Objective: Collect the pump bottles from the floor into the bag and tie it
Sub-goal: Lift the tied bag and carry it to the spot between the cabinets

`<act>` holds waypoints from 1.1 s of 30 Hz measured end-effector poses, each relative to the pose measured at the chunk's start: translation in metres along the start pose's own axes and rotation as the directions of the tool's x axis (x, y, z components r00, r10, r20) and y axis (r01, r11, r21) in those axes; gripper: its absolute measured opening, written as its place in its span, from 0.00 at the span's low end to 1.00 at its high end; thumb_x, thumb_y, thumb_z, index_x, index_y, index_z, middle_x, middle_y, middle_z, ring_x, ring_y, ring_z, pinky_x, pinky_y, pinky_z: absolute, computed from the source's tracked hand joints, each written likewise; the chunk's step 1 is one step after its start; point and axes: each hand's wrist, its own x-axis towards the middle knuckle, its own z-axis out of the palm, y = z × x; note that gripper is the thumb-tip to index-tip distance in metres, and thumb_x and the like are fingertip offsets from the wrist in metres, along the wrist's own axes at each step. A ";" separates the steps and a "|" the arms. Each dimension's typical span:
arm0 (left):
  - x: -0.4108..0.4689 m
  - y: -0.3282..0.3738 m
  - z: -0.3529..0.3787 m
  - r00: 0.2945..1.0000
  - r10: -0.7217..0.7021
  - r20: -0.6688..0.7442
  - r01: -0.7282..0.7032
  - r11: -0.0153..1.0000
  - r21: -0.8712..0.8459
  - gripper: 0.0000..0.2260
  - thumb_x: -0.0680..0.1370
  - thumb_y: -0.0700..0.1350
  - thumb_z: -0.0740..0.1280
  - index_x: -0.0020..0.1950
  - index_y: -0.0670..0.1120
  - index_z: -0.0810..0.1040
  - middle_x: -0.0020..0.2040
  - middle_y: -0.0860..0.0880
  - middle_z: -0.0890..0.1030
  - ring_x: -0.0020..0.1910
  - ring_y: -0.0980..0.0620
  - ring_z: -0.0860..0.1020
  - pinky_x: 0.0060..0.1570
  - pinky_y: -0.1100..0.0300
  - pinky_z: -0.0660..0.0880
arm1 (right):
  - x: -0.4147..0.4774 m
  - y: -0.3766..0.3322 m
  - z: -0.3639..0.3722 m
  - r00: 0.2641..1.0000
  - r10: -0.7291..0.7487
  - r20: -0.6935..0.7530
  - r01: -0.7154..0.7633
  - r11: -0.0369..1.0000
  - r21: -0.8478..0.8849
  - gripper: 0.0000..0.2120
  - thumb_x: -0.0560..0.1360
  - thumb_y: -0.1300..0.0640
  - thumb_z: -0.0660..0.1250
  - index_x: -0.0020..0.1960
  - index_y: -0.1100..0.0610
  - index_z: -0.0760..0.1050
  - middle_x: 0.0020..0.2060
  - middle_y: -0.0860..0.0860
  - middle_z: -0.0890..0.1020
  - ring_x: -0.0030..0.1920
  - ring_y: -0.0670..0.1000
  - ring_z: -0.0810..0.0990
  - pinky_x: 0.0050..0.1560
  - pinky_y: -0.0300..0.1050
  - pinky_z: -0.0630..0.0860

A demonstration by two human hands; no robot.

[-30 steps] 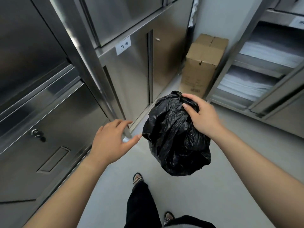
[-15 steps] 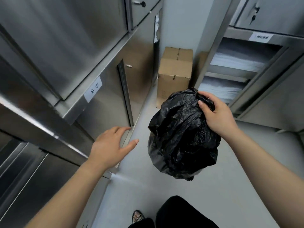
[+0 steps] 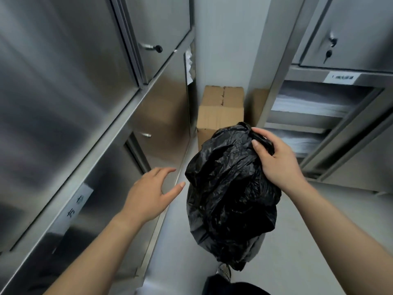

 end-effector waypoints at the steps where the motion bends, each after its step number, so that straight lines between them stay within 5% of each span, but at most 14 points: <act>1: 0.015 0.002 -0.001 1.000 0.000 -0.011 0.000 1.000 -0.012 0.31 0.71 0.71 0.51 0.68 0.57 0.68 0.66 0.55 0.73 0.62 0.53 0.73 0.56 0.55 0.73 | 0.014 0.000 0.001 1.000 -0.003 0.009 0.003 1.000 0.007 0.13 0.77 0.52 0.63 0.61 0.44 0.73 0.55 0.43 0.79 0.57 0.42 0.75 0.52 0.26 0.66; 6: 0.077 0.000 -0.001 1.000 -0.005 -0.010 0.004 1.000 -0.030 0.28 0.72 0.69 0.53 0.68 0.57 0.68 0.65 0.55 0.73 0.54 0.53 0.76 0.49 0.60 0.71 | 0.080 0.002 0.012 0.999 -0.020 0.040 0.019 0.999 0.026 0.13 0.77 0.52 0.62 0.62 0.44 0.73 0.55 0.42 0.79 0.57 0.40 0.74 0.50 0.21 0.65; 11: 0.148 -0.016 0.000 1.000 -0.004 0.000 0.004 0.996 -0.084 0.33 0.69 0.73 0.49 0.67 0.57 0.69 0.65 0.55 0.73 0.62 0.54 0.73 0.57 0.54 0.73 | 0.148 0.008 0.014 0.998 -0.056 0.010 0.057 0.998 -0.029 0.13 0.77 0.53 0.63 0.61 0.44 0.73 0.54 0.41 0.79 0.55 0.38 0.74 0.51 0.21 0.65; 17: 0.255 -0.027 -0.005 0.997 0.083 -0.010 -0.083 0.977 -0.197 0.27 0.73 0.67 0.57 0.66 0.55 0.70 0.64 0.53 0.74 0.61 0.53 0.73 0.55 0.55 0.73 | 0.220 0.009 0.003 0.997 -0.063 -0.036 0.060 0.994 -0.086 0.13 0.77 0.53 0.64 0.58 0.39 0.73 0.50 0.30 0.75 0.50 0.27 0.73 0.48 0.20 0.64; 23: 0.348 -0.020 -0.024 0.979 0.202 -0.013 -0.196 0.927 -0.322 0.36 0.66 0.75 0.52 0.67 0.58 0.69 0.62 0.57 0.73 0.57 0.60 0.72 0.49 0.62 0.69 | 0.272 0.012 -0.009 0.988 -0.042 -0.151 0.022 0.991 -0.128 0.13 0.77 0.55 0.64 0.60 0.44 0.74 0.52 0.39 0.79 0.54 0.38 0.75 0.54 0.28 0.68; 26: 0.376 -0.011 -0.025 0.963 0.263 0.063 -0.233 0.923 -0.305 0.36 0.65 0.75 0.52 0.69 0.60 0.67 0.65 0.57 0.71 0.58 0.58 0.72 0.50 0.61 0.73 | 0.287 0.013 -0.013 0.985 -0.042 -0.166 0.023 0.993 -0.114 0.13 0.77 0.56 0.64 0.60 0.45 0.74 0.52 0.39 0.79 0.54 0.35 0.75 0.56 0.29 0.68; 33: 0.416 0.025 -0.007 0.930 0.346 0.124 -0.214 0.784 -0.583 0.29 0.69 0.69 0.60 0.68 0.64 0.66 0.64 0.65 0.70 0.62 0.69 0.67 0.56 0.69 0.66 | 0.321 0.012 -0.043 0.970 -0.077 -0.228 0.050 0.991 -0.121 0.14 0.77 0.57 0.64 0.60 0.44 0.74 0.52 0.35 0.77 0.53 0.30 0.74 0.54 0.24 0.67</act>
